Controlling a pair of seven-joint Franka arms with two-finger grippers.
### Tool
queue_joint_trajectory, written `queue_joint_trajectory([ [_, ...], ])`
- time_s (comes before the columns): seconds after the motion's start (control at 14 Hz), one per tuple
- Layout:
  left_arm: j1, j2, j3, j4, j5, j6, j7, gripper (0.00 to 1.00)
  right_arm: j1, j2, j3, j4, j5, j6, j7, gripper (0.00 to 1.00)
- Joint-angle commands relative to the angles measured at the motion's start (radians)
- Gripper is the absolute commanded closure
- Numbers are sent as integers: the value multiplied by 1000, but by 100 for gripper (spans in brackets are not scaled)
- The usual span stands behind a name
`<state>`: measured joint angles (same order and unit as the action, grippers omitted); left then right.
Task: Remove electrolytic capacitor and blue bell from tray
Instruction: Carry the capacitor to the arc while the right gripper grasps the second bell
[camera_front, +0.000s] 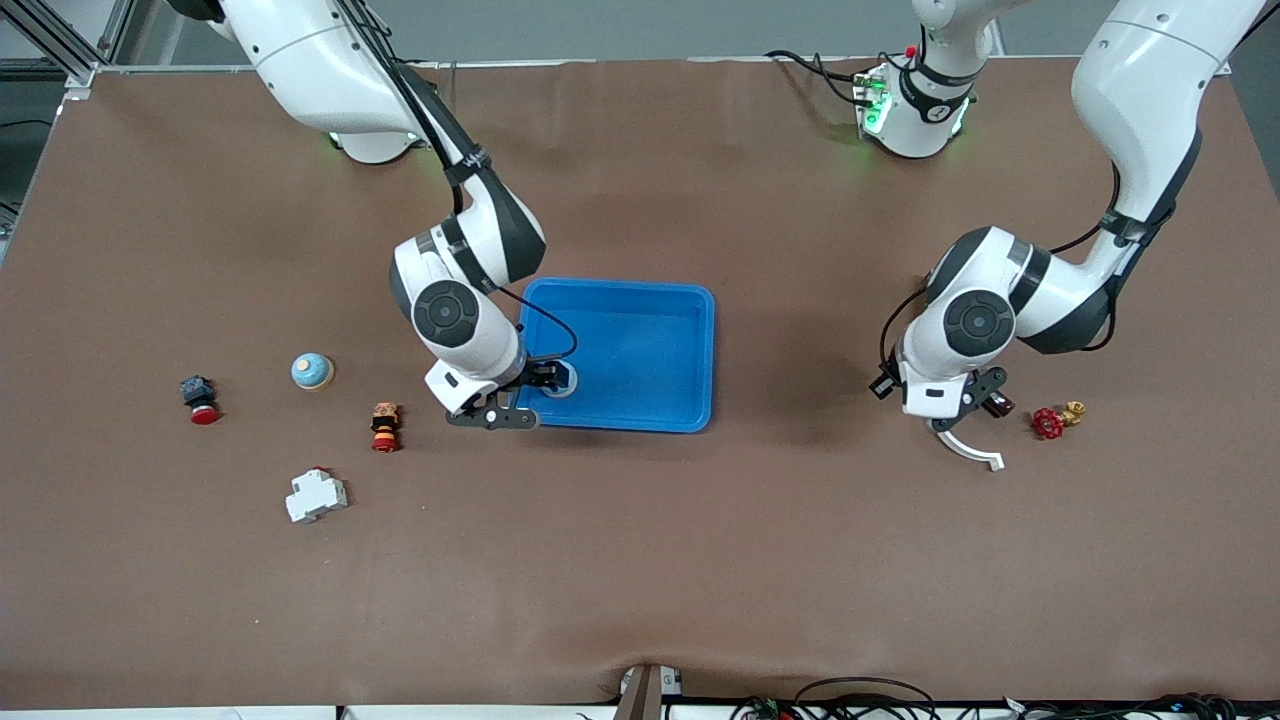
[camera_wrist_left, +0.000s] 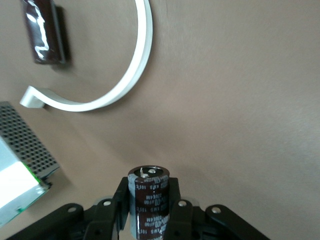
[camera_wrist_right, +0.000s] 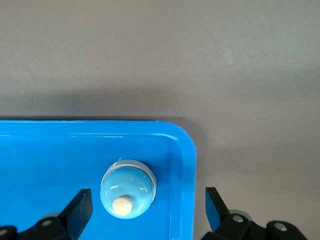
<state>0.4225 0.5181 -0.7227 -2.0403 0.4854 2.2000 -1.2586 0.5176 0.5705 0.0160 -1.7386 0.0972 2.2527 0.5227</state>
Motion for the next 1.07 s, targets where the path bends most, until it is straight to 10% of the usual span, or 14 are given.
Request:
queue_joint_trajectory([
  [0.0, 18, 10, -11, -46, 68, 55, -36, 100, 25, 44, -8, 27, 10, 25, 13, 0],
  [0.64, 19, 88, 22, -38, 271, 89, -193, 100, 70, 109, -8, 25, 10, 88, 11, 0],
  [0.79, 9, 85, 22, -35, 271, 83, -196, 18, 75, 118, -8, 24, 10, 102, 11, 0],
  [0.86, 9, 77, 20, -34, 271, 81, -202, 0, 75, 121, -10, 24, 10, 102, 11, 0],
  [1.0, 7, 59, 17, 7, 260, 66, -216, 0, 75, 124, -8, 24, 10, 105, 11, 0],
])
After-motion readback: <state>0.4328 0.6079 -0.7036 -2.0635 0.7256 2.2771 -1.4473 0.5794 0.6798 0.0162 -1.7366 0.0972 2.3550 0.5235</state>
